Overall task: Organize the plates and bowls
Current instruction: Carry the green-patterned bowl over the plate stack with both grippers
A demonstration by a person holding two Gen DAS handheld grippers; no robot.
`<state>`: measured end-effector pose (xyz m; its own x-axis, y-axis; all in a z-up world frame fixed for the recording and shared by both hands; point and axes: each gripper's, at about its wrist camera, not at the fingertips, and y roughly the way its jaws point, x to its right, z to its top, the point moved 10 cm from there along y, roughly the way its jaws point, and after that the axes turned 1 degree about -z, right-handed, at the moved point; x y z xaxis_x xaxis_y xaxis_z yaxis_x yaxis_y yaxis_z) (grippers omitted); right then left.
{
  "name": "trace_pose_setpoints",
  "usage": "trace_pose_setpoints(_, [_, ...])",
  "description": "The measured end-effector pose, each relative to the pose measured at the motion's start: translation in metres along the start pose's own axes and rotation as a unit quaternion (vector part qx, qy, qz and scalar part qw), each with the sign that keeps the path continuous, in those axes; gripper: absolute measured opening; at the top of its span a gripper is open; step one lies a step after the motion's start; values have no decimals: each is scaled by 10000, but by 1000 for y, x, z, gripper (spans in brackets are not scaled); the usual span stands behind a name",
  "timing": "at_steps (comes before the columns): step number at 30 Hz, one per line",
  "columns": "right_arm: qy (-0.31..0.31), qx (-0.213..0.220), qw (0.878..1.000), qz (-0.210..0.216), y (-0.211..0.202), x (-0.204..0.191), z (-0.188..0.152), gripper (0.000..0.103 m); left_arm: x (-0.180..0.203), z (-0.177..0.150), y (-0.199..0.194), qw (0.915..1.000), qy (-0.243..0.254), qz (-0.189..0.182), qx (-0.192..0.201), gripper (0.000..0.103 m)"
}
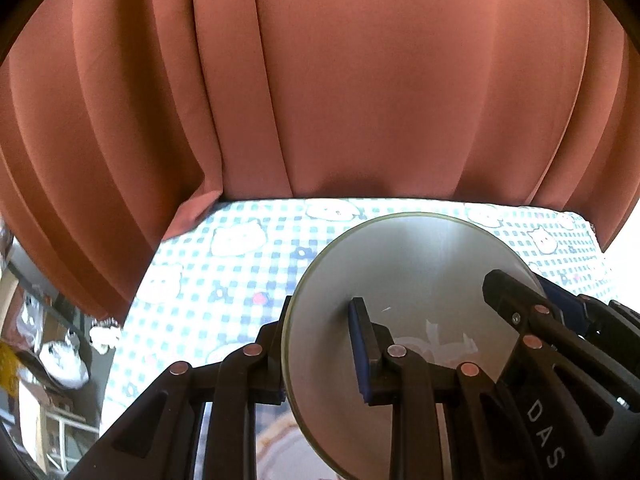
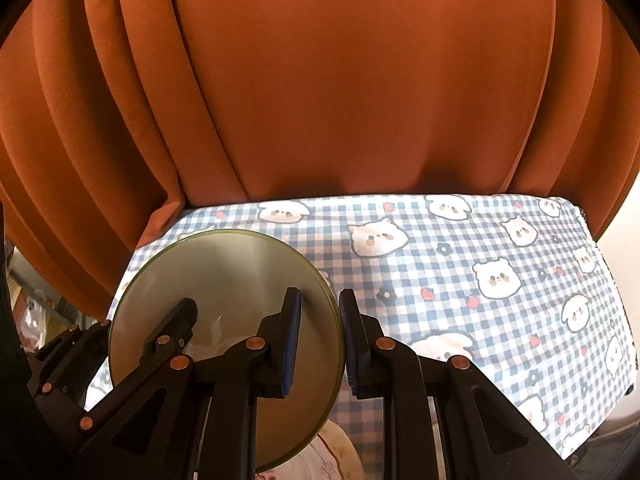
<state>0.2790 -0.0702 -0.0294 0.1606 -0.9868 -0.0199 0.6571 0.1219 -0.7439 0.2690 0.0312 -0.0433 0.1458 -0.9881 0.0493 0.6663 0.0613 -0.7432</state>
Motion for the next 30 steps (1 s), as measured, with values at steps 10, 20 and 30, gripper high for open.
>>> trace_pose_setpoints(10, [-162,-69,9994,291,-21,40,-26,23,36,-25,-22,9996,-201,174,-38,23])
trace_pose_setpoints(20, [-287,-66,9988,390,-34,94,-49,23,88,-51,-32,9996,-148,232,-48,24])
trace_pose_setpoints(30, [-214,-219,9987,401,-38,145,-78,23,134,-80,-32,9996,70,166,-238,24])
